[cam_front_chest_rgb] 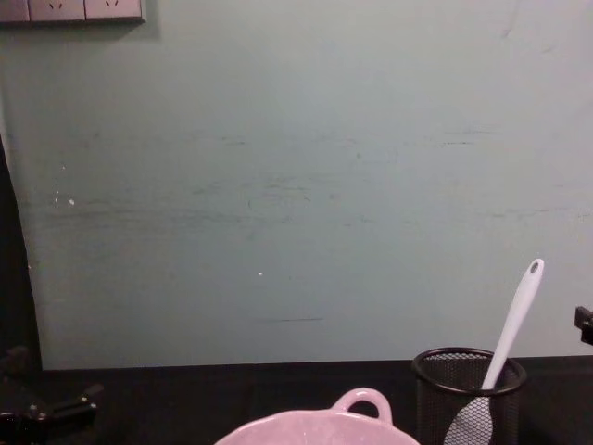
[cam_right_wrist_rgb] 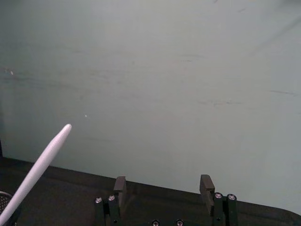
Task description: Use the one hand to pick up the spoon and stir the clear water in the bowl.
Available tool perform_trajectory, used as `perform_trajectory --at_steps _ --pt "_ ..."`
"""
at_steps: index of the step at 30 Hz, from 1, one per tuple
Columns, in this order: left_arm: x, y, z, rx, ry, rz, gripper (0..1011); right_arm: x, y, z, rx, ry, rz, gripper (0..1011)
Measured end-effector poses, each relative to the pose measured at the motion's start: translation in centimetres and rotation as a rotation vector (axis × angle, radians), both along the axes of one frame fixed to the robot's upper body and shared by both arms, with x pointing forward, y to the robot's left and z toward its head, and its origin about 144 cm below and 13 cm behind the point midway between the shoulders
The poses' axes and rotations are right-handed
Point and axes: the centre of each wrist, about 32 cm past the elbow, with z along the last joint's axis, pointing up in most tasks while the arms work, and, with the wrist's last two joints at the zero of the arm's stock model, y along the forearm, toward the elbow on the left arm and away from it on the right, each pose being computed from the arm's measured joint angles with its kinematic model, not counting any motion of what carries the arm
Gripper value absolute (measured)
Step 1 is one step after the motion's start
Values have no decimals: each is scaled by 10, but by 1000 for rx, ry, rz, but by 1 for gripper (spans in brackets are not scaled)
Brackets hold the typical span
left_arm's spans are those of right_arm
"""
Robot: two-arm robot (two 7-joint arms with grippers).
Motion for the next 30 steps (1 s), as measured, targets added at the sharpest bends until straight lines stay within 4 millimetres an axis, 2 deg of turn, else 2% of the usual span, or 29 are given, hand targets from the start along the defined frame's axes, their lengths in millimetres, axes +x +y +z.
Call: perform_trajectory --at_steps 6,30 --pt "0 0 0 0 0 0 1011 1 5 1 -13 18 -10 1002" --pt "0 0 0 0 0 0 1011 1 4 0 -13 17 -9 1003"
